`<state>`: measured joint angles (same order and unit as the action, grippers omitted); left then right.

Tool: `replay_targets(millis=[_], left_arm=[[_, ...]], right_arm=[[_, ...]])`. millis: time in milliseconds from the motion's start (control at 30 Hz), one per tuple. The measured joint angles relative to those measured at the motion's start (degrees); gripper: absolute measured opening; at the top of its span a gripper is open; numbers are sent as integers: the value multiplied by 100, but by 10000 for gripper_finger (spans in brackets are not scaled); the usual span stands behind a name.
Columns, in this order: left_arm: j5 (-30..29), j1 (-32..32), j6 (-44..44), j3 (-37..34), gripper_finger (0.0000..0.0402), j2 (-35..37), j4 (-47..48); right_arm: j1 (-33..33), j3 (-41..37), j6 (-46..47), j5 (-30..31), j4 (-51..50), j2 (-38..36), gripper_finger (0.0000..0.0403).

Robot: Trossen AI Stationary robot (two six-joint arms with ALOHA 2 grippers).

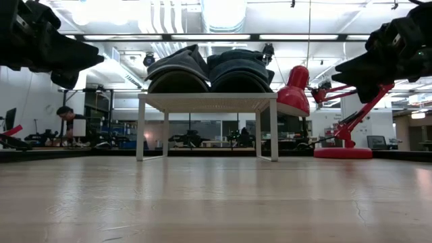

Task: Pick & Place hat
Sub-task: Return to Home Position

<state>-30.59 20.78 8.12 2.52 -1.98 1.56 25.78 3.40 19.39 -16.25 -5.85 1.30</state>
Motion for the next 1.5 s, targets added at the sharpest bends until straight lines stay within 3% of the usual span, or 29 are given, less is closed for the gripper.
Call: replay_targets(millis=[300,1500], left_arm=[[-4,0,5,0,122,-4,7],[-11,-5,5,0,122,-5,17]], right_arm=[[0,-31,-475,610,106,5,124],[0,-31,-440,631,58,0,70]])
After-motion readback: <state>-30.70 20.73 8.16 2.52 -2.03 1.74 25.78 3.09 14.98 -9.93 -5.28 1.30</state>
